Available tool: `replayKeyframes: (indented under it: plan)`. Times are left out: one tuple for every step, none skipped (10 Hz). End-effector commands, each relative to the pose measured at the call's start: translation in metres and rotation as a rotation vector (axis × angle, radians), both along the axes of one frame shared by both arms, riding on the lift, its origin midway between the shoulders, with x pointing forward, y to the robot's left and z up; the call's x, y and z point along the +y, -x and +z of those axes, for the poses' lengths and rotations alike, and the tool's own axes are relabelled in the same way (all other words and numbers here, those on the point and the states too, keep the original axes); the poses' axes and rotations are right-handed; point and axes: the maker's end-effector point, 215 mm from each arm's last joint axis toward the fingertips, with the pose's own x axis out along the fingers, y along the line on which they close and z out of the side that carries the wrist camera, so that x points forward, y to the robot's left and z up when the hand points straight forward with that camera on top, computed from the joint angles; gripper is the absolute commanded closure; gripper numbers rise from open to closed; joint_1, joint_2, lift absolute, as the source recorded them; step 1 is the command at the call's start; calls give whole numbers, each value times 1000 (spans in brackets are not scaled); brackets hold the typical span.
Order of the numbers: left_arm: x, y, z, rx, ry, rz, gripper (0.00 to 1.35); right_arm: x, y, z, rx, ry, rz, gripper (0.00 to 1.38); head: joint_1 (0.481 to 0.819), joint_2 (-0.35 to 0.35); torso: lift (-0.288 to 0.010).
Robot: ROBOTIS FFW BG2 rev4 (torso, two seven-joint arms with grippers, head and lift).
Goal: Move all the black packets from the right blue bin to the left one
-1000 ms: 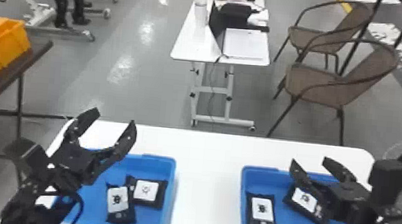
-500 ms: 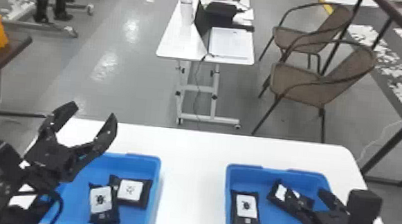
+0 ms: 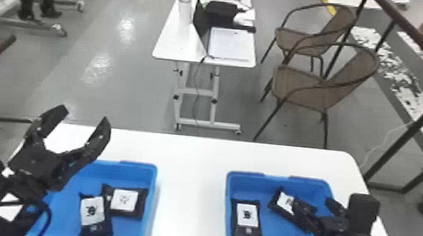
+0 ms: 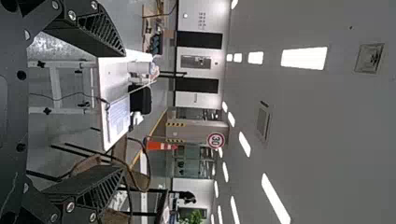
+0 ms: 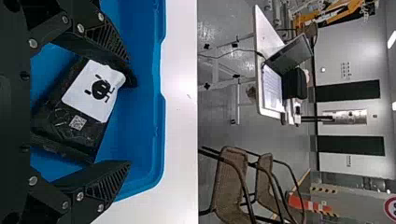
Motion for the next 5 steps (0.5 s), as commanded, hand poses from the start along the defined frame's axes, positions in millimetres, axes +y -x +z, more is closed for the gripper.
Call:
replayKeyframes:
  plan:
    - [-2, -1, 1, -3, 4, -2, 180, 5, -10, -11, 35, 3, 24, 289, 695, -39, 0]
    - [-2, -1, 1, -2, 4, -2, 180, 7, -8, -23, 69, -4, 26, 291, 695, -37, 0]
    - [-1, -1, 0, 0, 8, 0, 180, 16, -4, -41, 114, -47, 56, 291, 695, -34, 0]
    - [-1, -1, 0, 2, 10, 0, 180, 22, 0, -55, 151, -68, 96, 295, 695, -26, 0]
    - [0, -1, 1, -1, 12, 1, 180, 26, 2, -60, 165, -52, 101, 302, 695, -15, 0]
